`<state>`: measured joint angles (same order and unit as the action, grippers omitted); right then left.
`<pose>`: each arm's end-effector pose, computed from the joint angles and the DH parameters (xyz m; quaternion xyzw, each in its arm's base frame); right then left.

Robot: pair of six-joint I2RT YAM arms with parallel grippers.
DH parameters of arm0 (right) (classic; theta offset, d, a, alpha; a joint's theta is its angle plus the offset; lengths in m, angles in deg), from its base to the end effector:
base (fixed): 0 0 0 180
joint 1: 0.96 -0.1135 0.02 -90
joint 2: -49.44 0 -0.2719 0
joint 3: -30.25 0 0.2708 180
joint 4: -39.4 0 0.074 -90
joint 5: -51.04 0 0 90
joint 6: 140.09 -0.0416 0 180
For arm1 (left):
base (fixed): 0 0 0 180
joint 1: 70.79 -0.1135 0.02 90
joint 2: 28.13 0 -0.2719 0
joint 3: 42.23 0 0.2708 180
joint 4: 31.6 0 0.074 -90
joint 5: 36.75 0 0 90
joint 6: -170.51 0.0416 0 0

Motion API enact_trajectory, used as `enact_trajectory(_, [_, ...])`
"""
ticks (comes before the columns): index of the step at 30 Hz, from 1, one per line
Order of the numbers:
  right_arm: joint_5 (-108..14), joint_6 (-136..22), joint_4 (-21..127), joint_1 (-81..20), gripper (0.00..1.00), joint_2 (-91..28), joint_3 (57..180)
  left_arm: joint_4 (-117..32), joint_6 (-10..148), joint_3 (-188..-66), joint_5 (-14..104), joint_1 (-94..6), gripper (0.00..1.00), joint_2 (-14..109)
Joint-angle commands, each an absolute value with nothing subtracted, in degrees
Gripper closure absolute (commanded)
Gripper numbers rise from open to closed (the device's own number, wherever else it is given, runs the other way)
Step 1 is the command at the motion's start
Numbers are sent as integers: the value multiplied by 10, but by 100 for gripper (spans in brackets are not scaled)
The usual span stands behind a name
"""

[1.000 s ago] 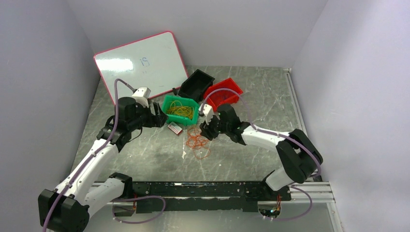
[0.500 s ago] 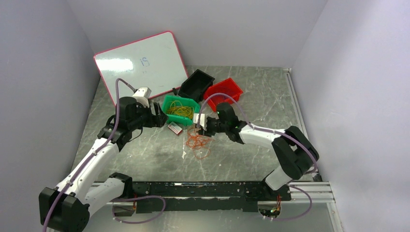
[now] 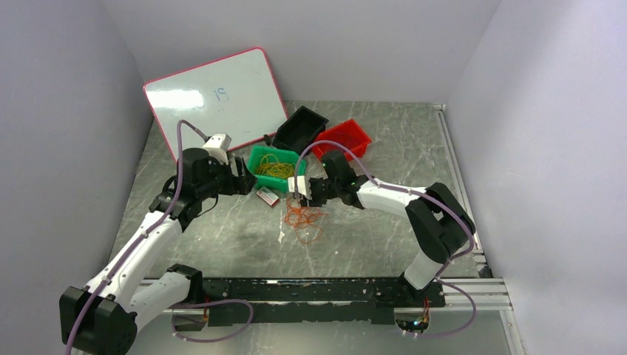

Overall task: Untangle the cables
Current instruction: Untie the cable.

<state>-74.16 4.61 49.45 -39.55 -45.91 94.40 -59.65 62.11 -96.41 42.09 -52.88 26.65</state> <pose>0.2650 0.2422 0.1727 -0.7170 0.5053 0.2176 0.4281 0.2209 -0.0798 0.2777 0.0459 0.8562 -0.2377 0.4564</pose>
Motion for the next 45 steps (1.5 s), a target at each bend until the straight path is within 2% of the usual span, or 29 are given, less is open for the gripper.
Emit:
enact_trajectory(1, [-753, 64, 522, -394, 58, -446, 939, -588, 627, -970, 423, -533, 19, 266])
enact_trajectory(6, [-735, 55, 515, -394, 60, -455, 939, -589, 627, -971, 424, -534, 20, 268])
enact_trajectory(9, [-734, 44, 500, -394, 68, -453, 940, -589, 625, -970, 425, -533, 20, 266])
enact_trajectory(11, [-733, 35, 493, -394, 80, -449, 940, -590, 625, -970, 427, -533, 20, 265])
enact_trajectory(16, [-711, -2, 498, -392, 84, -445, 950, -590, 625, -970, 428, -534, 19, 265])
enact_trajectory(22, [-708, -55, 451, -388, 97, -406, 925, -590, 625, -970, 430, -534, 20, 263])
enact_trajectory(29, [-700, -196, 524, -387, 95, -335, 964, -568, 625, -961, 396, -534, 19, 236])
enact_trajectory(34, [-664, -271, 571, -386, 100, -258, 975, -519, 621, -953, 335, -533, 16, 209])
enact_trajectory(45, [-561, -471, 572, -386, 100, -70, 966, -400, 584, -975, 223, -504, 12, 256])
